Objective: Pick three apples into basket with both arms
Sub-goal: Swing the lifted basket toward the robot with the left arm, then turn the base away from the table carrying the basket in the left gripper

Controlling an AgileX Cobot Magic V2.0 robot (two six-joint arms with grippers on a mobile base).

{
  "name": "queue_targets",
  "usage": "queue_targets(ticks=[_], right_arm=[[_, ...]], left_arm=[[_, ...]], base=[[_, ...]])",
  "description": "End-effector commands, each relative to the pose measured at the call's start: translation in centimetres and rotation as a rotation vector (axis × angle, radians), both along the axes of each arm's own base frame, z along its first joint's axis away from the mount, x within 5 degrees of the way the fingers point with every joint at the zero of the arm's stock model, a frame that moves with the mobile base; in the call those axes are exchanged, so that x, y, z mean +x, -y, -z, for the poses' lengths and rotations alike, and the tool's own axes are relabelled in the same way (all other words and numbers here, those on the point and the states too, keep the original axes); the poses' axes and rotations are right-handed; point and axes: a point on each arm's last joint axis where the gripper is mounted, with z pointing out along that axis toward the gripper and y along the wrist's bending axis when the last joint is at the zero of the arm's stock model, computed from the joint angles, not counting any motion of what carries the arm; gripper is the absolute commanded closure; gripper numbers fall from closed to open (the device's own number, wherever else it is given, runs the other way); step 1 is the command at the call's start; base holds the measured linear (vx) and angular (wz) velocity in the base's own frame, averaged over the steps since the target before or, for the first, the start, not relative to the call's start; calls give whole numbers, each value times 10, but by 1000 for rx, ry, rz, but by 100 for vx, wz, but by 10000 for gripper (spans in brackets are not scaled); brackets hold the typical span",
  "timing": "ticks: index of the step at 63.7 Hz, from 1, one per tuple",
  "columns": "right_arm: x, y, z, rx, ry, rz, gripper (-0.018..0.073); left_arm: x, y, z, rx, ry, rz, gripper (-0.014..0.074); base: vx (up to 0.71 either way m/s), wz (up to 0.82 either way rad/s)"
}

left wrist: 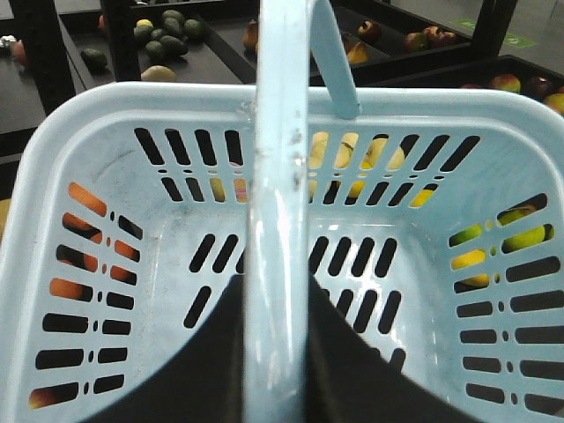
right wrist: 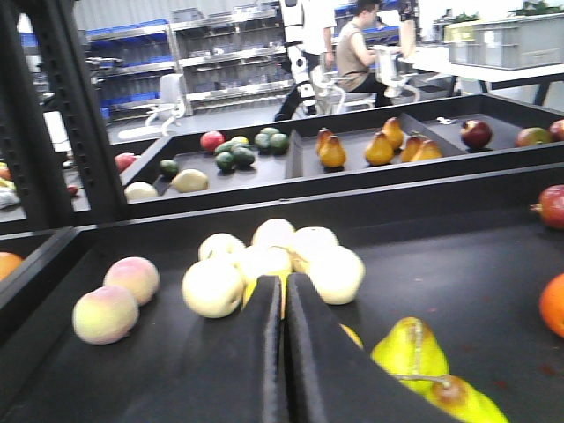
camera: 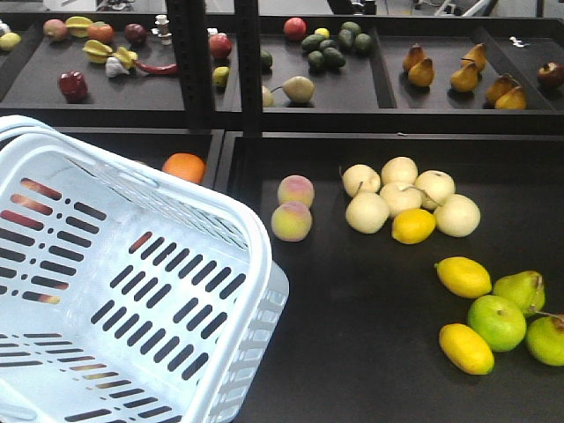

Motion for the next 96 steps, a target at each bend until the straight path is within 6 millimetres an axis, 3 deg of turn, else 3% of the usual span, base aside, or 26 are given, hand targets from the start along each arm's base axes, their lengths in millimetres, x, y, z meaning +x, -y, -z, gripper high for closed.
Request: queue_targets(ticks=[1,96], right_arm=[[0,-1,-3,-20,71,-8,564],[0,-1,-3,-20,71,-8,564]], left_arm=[[0,0,-18,-83,109,-17,603],[0,0,-18,-83,109,-17,603]], base=[[-7,20],[-12,39]])
